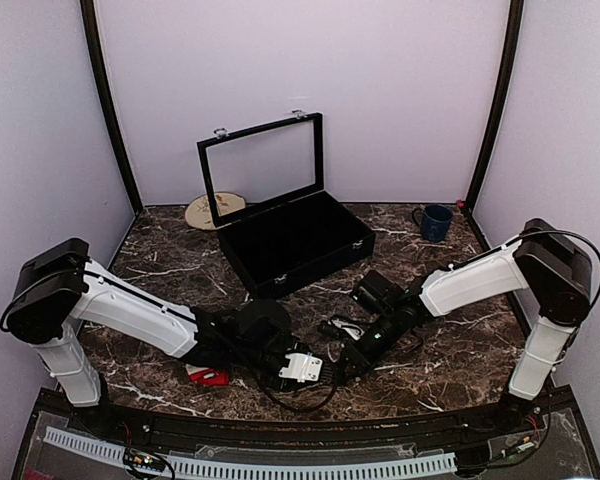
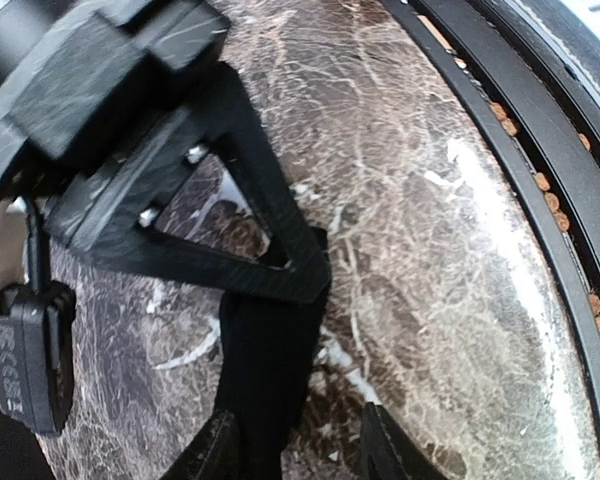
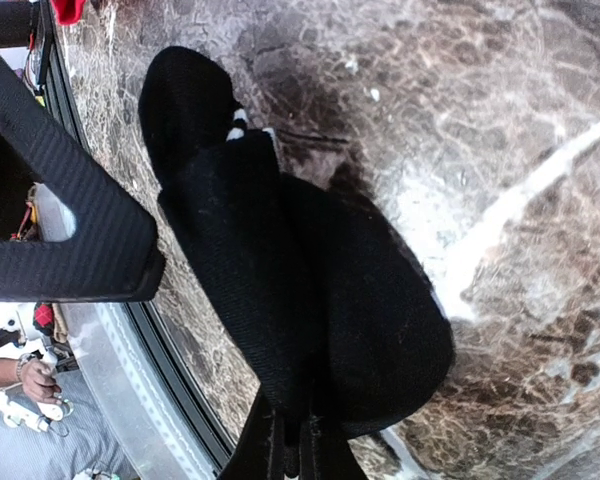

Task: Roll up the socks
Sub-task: Roll the sock at the center of the board.

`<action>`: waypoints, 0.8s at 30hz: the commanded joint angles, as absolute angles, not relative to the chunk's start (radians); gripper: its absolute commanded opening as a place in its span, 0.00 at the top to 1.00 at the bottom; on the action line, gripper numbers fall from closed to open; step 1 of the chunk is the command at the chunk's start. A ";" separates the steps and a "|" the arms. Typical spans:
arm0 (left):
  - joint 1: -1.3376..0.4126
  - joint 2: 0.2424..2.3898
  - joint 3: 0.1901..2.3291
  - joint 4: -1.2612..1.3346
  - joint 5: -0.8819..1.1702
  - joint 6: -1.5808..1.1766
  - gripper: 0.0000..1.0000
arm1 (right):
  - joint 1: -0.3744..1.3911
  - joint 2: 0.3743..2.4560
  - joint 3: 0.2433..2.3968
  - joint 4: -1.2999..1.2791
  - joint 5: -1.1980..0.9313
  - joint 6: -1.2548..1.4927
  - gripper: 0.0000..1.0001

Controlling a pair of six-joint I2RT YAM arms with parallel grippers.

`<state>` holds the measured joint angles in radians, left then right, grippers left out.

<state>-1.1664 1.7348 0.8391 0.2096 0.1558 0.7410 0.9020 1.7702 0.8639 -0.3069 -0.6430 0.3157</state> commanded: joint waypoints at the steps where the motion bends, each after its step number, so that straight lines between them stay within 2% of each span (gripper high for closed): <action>1: -1.186 1.760 0.857 0.229 0.100 0.803 0.55 | 0.897 1.822 0.834 -0.440 -0.585 0.308 1.00; 9: -1.209 1.812 0.864 0.304 -0.039 0.846 0.55 | 0.898 1.825 0.834 -0.440 -0.597 0.305 1.00; 24: -1.215 1.842 0.891 0.241 0.001 0.904 0.58 | 0.888 1.844 0.855 -0.451 -0.617 0.290 1.00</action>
<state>-1.2091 1.8362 0.8764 0.2897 -0.0235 0.8799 0.8909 1.7916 0.8783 -0.3367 -0.6888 0.3065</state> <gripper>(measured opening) 0.436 0.019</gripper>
